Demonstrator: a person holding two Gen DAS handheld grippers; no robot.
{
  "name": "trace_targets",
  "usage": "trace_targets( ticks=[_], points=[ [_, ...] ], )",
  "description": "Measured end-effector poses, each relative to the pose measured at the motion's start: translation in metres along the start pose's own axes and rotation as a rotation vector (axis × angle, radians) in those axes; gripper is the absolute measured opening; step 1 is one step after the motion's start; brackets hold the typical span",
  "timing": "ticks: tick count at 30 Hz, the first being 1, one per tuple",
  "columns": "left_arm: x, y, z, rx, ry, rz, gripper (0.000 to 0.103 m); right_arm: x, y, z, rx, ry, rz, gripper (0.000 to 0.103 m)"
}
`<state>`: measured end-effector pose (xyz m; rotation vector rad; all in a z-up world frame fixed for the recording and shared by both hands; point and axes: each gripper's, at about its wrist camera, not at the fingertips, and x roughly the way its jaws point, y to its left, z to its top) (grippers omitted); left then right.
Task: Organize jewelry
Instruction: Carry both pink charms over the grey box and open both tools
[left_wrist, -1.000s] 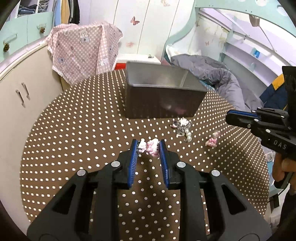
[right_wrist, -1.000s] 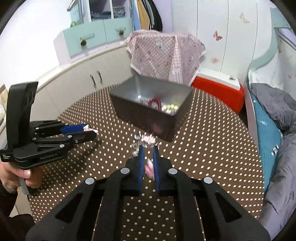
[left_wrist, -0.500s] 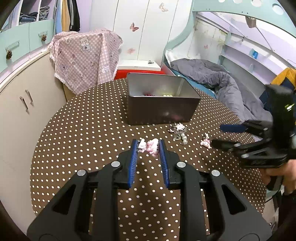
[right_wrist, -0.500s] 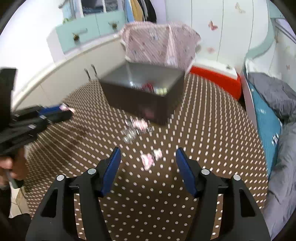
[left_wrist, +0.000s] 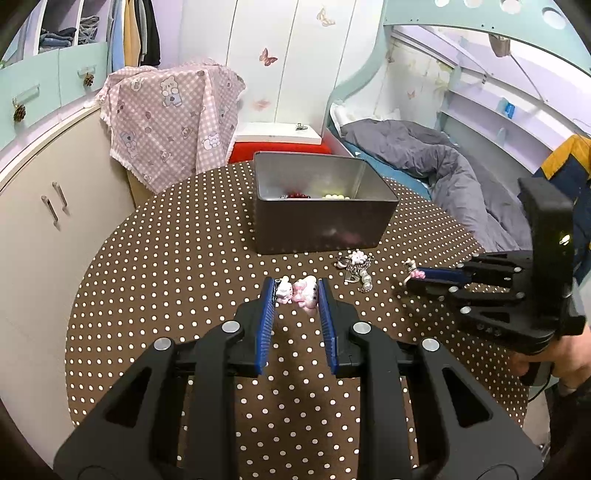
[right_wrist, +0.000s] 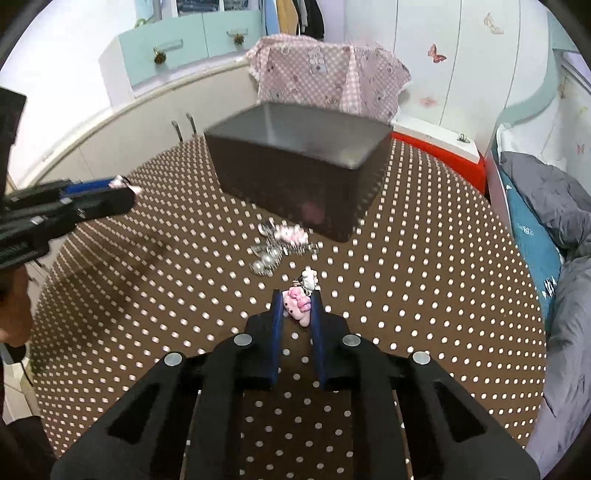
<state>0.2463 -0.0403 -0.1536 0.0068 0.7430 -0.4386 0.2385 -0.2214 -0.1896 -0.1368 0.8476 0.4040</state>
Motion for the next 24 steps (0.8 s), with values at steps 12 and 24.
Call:
trace_targets(
  ticks=[12,24],
  points=[
    [-0.025,0.007,0.058,0.036,-0.117,0.013,0.024,-0.079,-0.007,0.081,-0.051,-0.224,0.025,0.013],
    [-0.006,0.004,0.128,0.058,-0.147,-0.017,0.024,-0.058,-0.027,0.137,-0.025,-0.225,0.036,0.013]
  ],
)
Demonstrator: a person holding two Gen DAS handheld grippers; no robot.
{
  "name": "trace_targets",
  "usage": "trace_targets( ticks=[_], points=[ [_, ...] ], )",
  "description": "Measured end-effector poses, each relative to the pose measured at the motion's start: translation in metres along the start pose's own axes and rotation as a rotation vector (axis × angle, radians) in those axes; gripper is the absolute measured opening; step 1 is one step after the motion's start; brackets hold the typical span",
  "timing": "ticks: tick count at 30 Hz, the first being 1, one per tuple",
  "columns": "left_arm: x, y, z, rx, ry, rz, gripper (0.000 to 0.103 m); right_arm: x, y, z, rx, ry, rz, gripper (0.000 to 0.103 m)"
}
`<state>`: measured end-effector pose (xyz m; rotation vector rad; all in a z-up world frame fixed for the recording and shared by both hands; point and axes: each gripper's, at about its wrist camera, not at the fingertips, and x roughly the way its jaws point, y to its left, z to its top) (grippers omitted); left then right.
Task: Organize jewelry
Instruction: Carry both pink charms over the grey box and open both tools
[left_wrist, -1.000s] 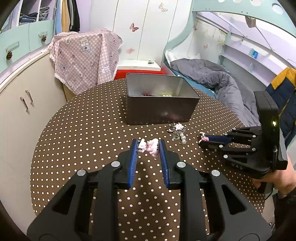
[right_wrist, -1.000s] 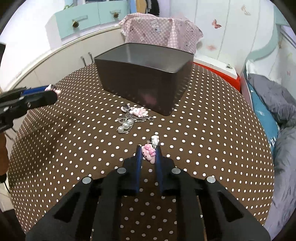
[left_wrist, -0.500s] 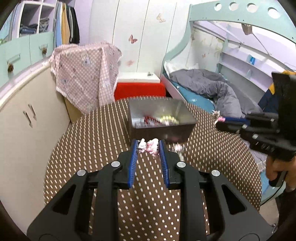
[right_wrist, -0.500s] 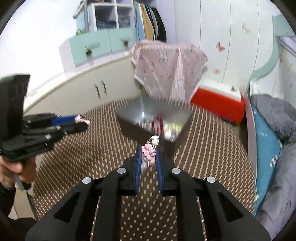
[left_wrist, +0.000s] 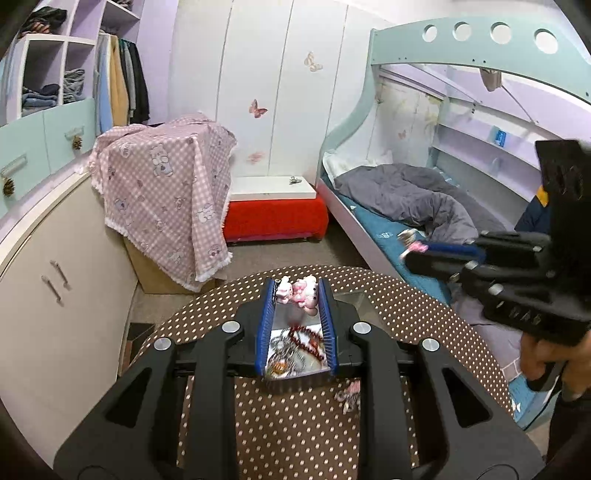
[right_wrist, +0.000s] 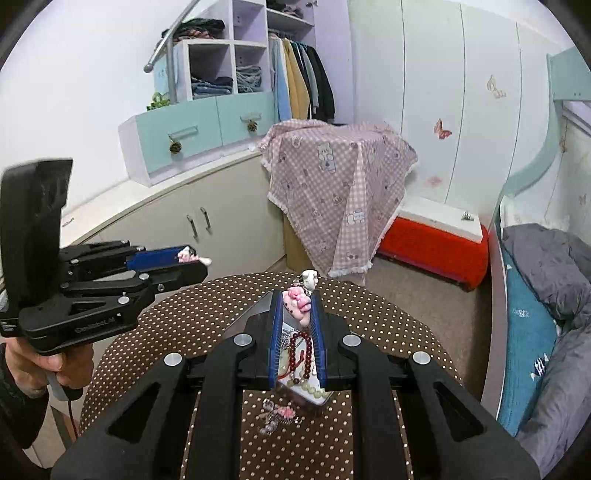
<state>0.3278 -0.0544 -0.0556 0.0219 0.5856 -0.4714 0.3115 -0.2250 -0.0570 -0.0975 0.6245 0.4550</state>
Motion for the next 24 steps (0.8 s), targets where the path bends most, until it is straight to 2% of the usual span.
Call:
trace_targets(
  ticks=[4,5,6,7,8,9,10,13,15,24],
  points=[
    [0.022,-0.001,0.010,0.001,0.033,-0.002,0.026,0.020,-0.009,0.000,0.038,0.036,-0.004,0.014],
    [0.028,-0.001,0.012,0.004,0.051,0.005,0.033,0.026,-0.012,0.000,0.050,0.046,-0.007,0.014],
    [0.033,-0.001,0.012,0.007,0.065,0.017,0.074,0.029,-0.014,-0.001,0.058,0.051,-0.015,0.014],
    [0.035,-0.001,0.012,0.004,0.055,0.043,0.095,0.033,-0.018,-0.003,0.074,0.059,-0.022,0.020],
    [0.033,0.000,0.012,-0.002,0.032,0.055,0.095,0.035,-0.020,-0.004,0.086,0.064,-0.020,0.024],
    [0.033,0.001,0.011,-0.009,0.027,0.056,0.095,0.036,-0.023,-0.007,0.103,0.064,-0.021,0.037],
    [0.034,0.002,0.011,-0.015,0.035,0.056,0.095,0.035,-0.025,-0.010,0.117,0.059,-0.034,0.059],
    [0.029,0.009,0.008,-0.035,0.026,0.083,0.095,0.025,-0.030,-0.015,0.142,0.028,-0.070,0.087],
    [0.024,0.010,0.007,-0.044,0.018,0.092,0.095,0.017,-0.034,-0.017,0.166,0.004,-0.088,0.095],
    [-0.017,0.007,0.004,-0.052,-0.067,0.126,0.095,-0.011,-0.036,-0.016,0.207,-0.055,-0.119,0.095]
  ],
)
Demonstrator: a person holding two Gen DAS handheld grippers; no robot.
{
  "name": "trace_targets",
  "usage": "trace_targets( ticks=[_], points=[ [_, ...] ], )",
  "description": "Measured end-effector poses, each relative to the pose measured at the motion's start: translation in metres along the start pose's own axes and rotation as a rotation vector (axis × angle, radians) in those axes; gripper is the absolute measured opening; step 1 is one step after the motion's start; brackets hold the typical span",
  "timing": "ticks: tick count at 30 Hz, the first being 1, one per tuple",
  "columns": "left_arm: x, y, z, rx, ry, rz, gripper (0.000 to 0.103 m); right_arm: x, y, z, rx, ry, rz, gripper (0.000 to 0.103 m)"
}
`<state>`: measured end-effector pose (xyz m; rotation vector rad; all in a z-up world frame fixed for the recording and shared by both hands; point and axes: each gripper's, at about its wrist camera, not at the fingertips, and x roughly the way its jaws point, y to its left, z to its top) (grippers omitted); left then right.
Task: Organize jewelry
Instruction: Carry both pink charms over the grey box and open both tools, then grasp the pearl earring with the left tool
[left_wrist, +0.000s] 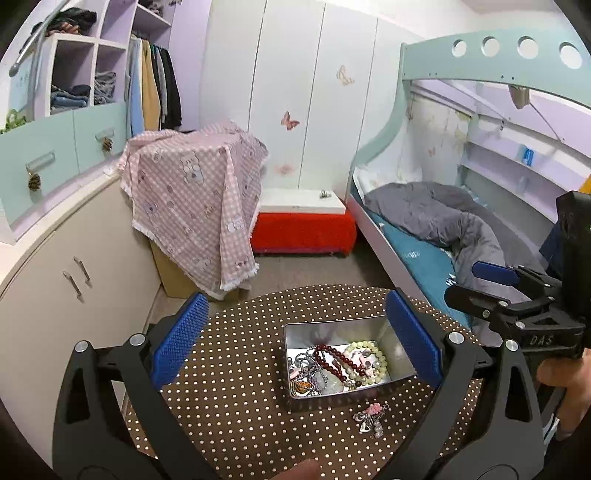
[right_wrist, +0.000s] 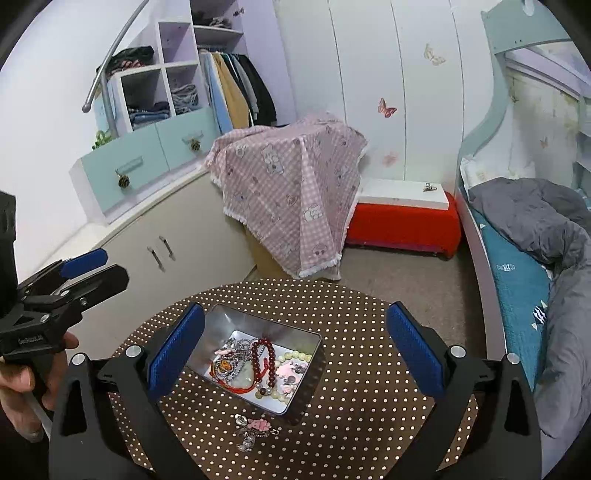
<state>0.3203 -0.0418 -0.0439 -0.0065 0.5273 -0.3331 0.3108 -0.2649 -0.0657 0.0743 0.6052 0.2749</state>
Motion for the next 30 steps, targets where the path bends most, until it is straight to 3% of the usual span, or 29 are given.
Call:
trace_targets(
  ticks=[13,21,30],
  points=[
    [-0.038,-0.007,-0.019,-0.006,-0.052,0.029,0.096,-0.039,0.008,-0.002,0.003,-0.067,-0.012,0.095],
    [-0.043,-0.013,-0.048,-0.028,-0.024,0.050,0.096,-0.053,0.004,-0.014,0.018,-0.084,-0.026,0.095],
    [-0.032,-0.023,-0.081,-0.026,0.054,0.016,0.096,-0.053,-0.010,-0.047,0.068,-0.034,-0.037,0.095]
  ],
)
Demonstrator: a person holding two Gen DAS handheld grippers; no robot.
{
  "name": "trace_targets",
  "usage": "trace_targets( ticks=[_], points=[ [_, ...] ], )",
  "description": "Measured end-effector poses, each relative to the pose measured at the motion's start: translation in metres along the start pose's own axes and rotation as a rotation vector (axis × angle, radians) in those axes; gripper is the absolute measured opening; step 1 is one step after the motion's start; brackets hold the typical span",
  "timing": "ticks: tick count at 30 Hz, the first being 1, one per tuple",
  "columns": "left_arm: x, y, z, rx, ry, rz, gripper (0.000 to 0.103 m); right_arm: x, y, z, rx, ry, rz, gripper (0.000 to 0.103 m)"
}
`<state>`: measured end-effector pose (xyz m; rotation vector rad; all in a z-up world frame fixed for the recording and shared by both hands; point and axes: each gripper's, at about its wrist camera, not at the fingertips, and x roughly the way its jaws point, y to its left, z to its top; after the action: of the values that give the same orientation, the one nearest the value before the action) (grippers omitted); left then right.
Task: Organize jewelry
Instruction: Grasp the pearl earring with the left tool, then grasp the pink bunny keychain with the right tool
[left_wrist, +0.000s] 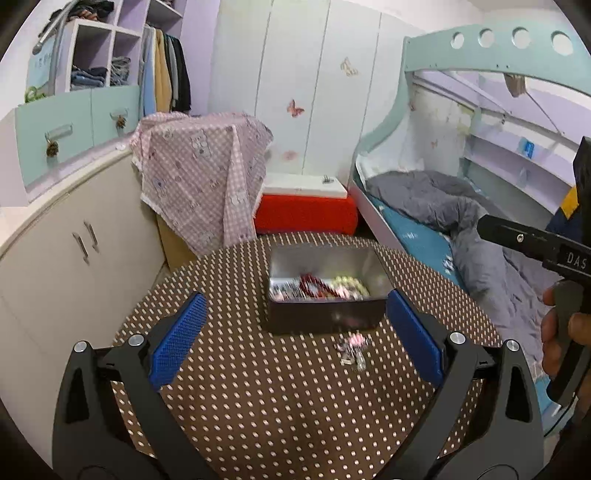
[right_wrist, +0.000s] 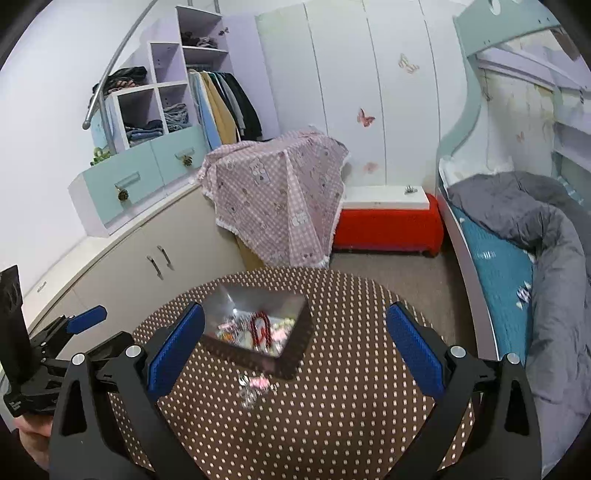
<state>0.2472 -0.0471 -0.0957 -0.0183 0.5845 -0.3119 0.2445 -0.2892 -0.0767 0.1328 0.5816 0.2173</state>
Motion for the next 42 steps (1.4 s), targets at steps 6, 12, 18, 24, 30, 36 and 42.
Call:
trace_targets(
  ticks=[6,12,18,24,30,36,42],
  points=[
    [0.026,-0.025,-0.031,0.047,0.103,-0.019,0.096,0.009,-0.017,-0.025,0.045,0.060,-0.010,0.095],
    [0.062,-0.041,-0.048,0.091,0.198,-0.008,0.096,0.015,-0.033,-0.042,0.087,0.100,-0.015,0.095],
    [0.099,-0.049,-0.057,0.103,0.294,-0.009,0.095,0.018,-0.045,-0.056,0.117,0.130,-0.021,0.095],
    [0.113,-0.047,-0.057,0.086,0.325,-0.049,0.043,0.021,-0.047,-0.063,0.126,0.153,-0.013,0.095],
    [0.103,-0.027,-0.063,0.085,0.332,-0.089,0.009,0.029,-0.042,-0.069,0.117,0.178,0.004,0.095],
    [0.095,-0.006,-0.068,0.048,0.316,-0.062,0.009,0.050,-0.022,-0.076,0.075,0.233,0.046,0.095],
    [0.090,0.009,-0.070,0.013,0.303,-0.042,0.009,0.086,0.014,-0.078,-0.008,0.286,0.065,0.095]
  ],
)
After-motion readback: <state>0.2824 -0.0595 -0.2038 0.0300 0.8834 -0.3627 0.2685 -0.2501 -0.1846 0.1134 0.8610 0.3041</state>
